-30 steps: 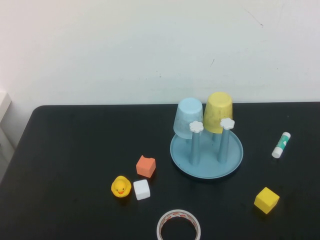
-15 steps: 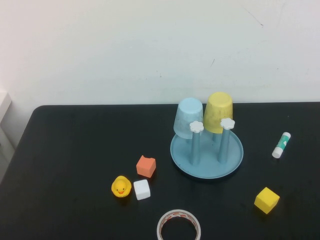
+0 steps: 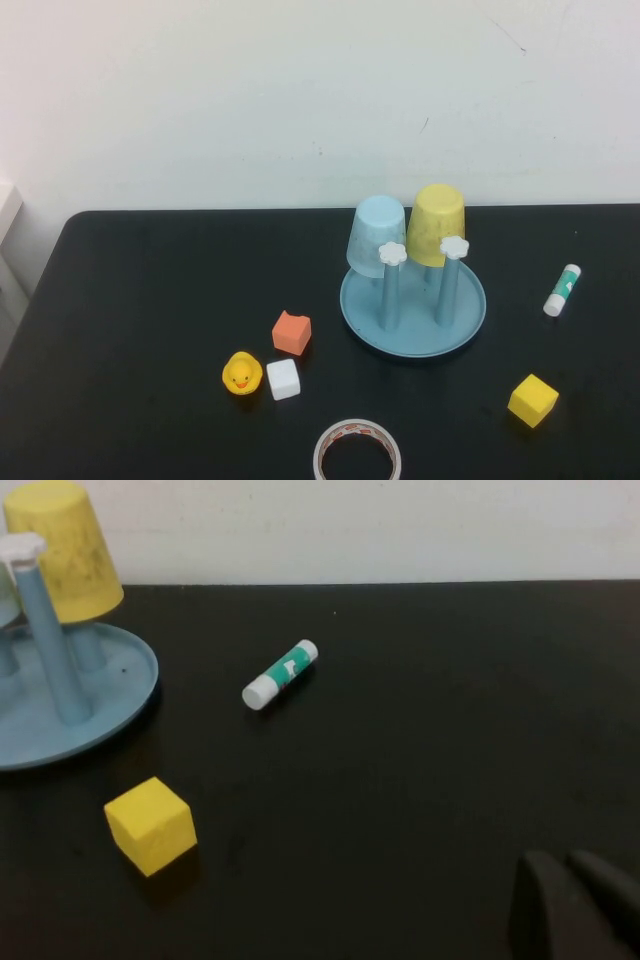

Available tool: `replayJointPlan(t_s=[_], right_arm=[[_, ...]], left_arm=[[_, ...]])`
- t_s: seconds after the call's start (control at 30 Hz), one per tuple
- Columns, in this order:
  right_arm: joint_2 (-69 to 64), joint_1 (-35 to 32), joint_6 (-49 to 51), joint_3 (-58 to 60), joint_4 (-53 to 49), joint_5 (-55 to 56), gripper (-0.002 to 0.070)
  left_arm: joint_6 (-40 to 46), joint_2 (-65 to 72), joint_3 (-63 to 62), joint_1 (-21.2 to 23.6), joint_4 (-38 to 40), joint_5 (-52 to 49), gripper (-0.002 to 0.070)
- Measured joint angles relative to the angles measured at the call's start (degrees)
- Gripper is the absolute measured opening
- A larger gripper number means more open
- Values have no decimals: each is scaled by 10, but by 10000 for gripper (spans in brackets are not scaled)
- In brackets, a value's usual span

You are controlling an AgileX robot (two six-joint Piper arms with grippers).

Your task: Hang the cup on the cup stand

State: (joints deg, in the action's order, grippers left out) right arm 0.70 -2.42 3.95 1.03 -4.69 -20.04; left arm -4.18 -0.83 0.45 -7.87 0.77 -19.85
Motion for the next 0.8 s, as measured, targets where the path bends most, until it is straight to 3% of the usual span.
replayJointPlan(t_s=[0.8], right_arm=[[0, 0, 13, 0, -5, -1, -1]], left_arm=[[0, 0, 0, 0, 0, 0, -1]])
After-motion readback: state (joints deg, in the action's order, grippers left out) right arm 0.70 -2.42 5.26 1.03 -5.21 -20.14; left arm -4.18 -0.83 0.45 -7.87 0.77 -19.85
